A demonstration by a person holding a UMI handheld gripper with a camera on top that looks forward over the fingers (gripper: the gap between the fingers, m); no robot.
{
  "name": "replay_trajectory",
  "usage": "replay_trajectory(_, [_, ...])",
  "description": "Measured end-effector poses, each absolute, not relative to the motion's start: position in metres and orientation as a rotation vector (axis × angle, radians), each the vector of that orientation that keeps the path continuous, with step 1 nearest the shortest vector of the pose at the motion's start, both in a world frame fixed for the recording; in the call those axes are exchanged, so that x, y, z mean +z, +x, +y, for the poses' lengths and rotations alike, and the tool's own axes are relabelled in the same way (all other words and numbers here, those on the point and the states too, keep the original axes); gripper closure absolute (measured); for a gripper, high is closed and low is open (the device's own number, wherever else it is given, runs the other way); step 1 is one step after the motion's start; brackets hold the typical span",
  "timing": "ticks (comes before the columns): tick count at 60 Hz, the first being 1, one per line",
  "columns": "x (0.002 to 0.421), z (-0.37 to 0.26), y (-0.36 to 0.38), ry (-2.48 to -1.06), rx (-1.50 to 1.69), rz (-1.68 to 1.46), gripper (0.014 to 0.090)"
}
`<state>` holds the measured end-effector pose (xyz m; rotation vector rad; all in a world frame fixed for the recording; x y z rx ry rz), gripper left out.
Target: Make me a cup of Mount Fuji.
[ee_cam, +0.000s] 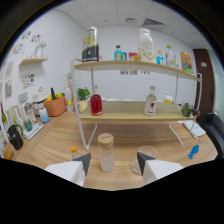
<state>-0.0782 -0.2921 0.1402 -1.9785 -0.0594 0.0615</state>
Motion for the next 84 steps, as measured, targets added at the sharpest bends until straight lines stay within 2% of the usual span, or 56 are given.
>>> replay_trajectory(16, [0.182, -0.316, 0.002, -1.985, -0.007, 0.041, 0.0196])
replay_trajectory(21, [0.219, -0.305, 0.015, -1.950, 0.011, 0.083, 0.0193])
replay_trajectory(35, [0.356, -0.231, 0.027, -1.793, -0.003, 0.102, 0.0193])
replay_trajectory(44, [0.410, -0.183, 0.023, -1.742, 0.031, 0.107, 0.0194])
replay_trajectory(45, [0.412, -0.176, 0.022, -1.736, 0.034, 0.110, 0.0194])
replay_trajectory(46, [0.415, -0.171, 0.022, -1.733, 0.035, 0.111, 0.0253])
replay_trajectory(47, [0.417, -0.166, 0.023, -1.734, 0.034, 0.110, 0.0196])
replay_trajectory(60, [0.402, -0.112, 0.022, -1.779, 0.006, 0.088, 0.0208])
replay_trajectory(67, [0.391, -0.092, 0.024, -1.795, -0.003, 0.088, 0.0321])
replay_trajectory(73, [0.391, -0.085, 0.029, -1.786, -0.014, 0.103, 0.0521])
replay_trajectory(84, [0.392, -0.088, 0.027, -1.799, 0.011, 0.100, 0.0552])
